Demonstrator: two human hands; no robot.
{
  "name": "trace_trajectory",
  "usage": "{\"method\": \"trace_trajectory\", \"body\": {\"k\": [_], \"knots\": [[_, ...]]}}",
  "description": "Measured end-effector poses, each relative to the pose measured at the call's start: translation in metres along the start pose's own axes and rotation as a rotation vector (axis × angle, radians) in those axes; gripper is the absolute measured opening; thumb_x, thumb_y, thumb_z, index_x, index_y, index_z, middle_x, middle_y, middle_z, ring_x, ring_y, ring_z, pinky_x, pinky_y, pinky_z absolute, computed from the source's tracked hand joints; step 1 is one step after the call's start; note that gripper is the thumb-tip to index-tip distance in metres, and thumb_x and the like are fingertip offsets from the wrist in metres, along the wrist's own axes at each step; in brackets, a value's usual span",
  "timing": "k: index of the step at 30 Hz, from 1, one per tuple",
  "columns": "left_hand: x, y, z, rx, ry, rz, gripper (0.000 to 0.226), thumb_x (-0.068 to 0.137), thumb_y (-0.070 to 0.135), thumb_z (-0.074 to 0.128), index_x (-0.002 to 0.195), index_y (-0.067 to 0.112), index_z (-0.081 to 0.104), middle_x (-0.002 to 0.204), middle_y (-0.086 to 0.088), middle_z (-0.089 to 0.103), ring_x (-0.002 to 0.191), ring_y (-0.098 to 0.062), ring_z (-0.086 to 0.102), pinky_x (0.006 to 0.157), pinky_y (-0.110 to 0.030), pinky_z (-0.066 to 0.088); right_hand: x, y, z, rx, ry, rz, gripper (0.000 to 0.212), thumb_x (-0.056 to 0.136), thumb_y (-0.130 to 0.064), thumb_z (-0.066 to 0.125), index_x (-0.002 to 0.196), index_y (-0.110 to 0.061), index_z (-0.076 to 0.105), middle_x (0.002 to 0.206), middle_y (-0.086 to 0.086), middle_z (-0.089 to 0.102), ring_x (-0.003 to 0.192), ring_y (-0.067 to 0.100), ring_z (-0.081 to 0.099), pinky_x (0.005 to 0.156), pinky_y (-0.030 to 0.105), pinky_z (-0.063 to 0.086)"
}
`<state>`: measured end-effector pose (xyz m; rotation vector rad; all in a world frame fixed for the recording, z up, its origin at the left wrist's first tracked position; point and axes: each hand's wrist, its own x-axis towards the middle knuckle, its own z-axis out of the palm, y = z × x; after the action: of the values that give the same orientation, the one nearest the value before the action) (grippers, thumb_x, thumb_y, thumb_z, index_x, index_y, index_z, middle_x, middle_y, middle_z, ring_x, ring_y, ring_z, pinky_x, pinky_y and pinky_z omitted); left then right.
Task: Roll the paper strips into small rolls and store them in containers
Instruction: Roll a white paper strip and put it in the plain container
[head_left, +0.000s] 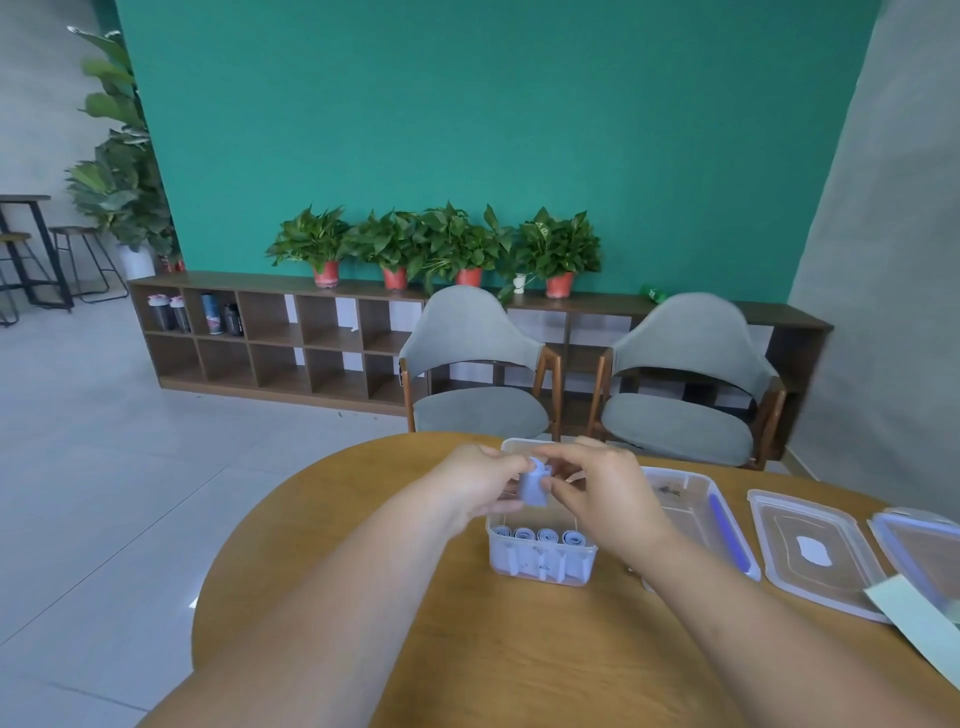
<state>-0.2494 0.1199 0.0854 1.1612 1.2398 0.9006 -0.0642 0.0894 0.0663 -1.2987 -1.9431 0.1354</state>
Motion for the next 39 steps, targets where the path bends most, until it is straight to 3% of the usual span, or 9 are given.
{"method": "trace_trajectory", "body": {"k": [8,12,17,21,26,31,39], "knots": [[0.027,-0.002,-0.012,0.189,-0.014,0.042,0.019,0.096,0.023,0.075,0.103,0.005,0.073,0.099,-0.015,0.078,0.092,-0.023,0.079,0.09,-0.039,0.064,0.032,0.013,0.012,-0.045,-0.168,0.014,0.041,0.084,-0.007,0.078,0.115,-0.034,0.079,0.095,-0.018,0.076,0.085,0.0,0.066,0.085,0.021,0.054],[0.039,-0.015,-0.023,0.512,0.099,0.214,0.011,0.097,0.029,0.069,0.101,0.021,0.075,0.098,0.001,0.074,0.099,-0.02,0.072,0.097,-0.039,0.058,0.044,0.029,0.028,-0.106,-0.246,0.09,0.032,0.084,-0.009,0.076,0.107,-0.031,0.081,0.097,-0.013,0.078,0.086,0.004,0.068,0.083,0.028,0.057],[0.042,-0.036,-0.036,0.74,-0.024,0.269,0.07,0.081,0.053,0.084,0.141,0.024,0.062,0.135,0.01,0.064,0.121,-0.01,0.063,0.106,-0.034,0.051,0.057,0.037,0.051,-0.241,-0.383,0.164,0.024,0.086,-0.019,0.072,0.106,-0.03,0.08,0.098,-0.011,0.078,0.089,0.007,0.069,0.081,0.02,0.052],[0.046,-0.055,-0.039,0.936,-0.118,0.256,0.112,0.066,0.059,0.091,0.16,0.03,0.036,0.158,0.017,0.034,0.139,-0.013,0.049,0.116,-0.038,0.044,0.066,0.043,0.073,-0.267,-0.485,0.209,0.023,0.087,-0.016,0.069,0.104,-0.029,0.078,0.095,-0.011,0.075,0.09,0.008,0.067,0.081,0.02,0.053],[0.042,-0.066,-0.03,1.03,-0.118,0.286,0.103,0.072,0.05,0.092,0.156,0.024,0.039,0.151,0.014,0.035,0.131,-0.015,0.05,0.11,-0.037,0.047,0.073,0.045,0.094,-0.291,-0.608,0.281,0.019,0.086,-0.012,0.074,0.093,-0.03,0.071,0.098,-0.008,0.073,0.095,0.015,0.069,0.09,0.029,0.057],[0.039,-0.069,-0.027,0.978,-0.067,0.332,0.093,0.075,0.045,0.091,0.152,0.023,0.045,0.147,0.014,0.038,0.129,-0.013,0.05,0.11,-0.035,0.047,0.074,0.046,0.102,-0.271,-0.673,0.32,0.026,0.078,-0.009,0.076,0.075,-0.032,0.063,0.088,-0.009,0.071,0.093,0.018,0.071,0.089,0.036,0.06],[0.038,-0.068,-0.025,0.976,-0.04,0.341,0.091,0.074,0.045,0.092,0.15,0.021,0.047,0.145,0.013,0.041,0.126,-0.013,0.052,0.109,-0.033,0.047,0.078,0.048,0.099,-0.176,-0.733,0.39,0.029,0.073,-0.004,0.081,0.081,-0.031,0.071,0.095,-0.008,0.076,0.097,0.019,0.072,0.091,0.039,0.061]]}}
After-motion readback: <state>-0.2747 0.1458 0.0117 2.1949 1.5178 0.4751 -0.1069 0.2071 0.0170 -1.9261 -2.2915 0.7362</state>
